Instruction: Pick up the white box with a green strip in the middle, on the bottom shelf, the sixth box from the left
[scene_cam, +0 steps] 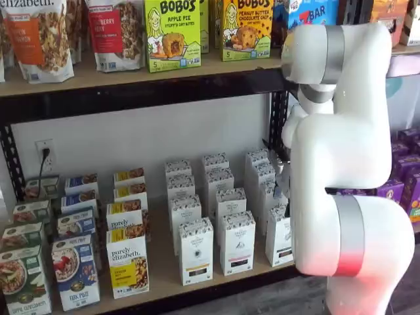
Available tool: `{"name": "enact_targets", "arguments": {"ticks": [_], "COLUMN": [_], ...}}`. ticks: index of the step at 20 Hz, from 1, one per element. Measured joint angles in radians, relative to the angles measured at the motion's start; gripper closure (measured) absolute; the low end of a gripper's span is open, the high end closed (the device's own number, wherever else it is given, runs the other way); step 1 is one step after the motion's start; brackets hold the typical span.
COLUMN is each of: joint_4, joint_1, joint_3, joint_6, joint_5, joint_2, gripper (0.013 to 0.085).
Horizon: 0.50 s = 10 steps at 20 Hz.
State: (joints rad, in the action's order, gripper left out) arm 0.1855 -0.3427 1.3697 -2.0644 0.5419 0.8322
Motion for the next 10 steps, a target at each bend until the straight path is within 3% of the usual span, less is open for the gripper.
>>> {"name": "enact_targets", "arguments": {"ticks": [7, 10], "joint_4": [-0.063, -0.068], "joint_1": [0.009, 0.011], "joint_3": [0.101, 0.129], "joint_6": [0.062, 0.069], "joint_5": [0.005, 0.004], "joint_2": [0.094, 0.125], "gripper": [0.013, 0.013]}}
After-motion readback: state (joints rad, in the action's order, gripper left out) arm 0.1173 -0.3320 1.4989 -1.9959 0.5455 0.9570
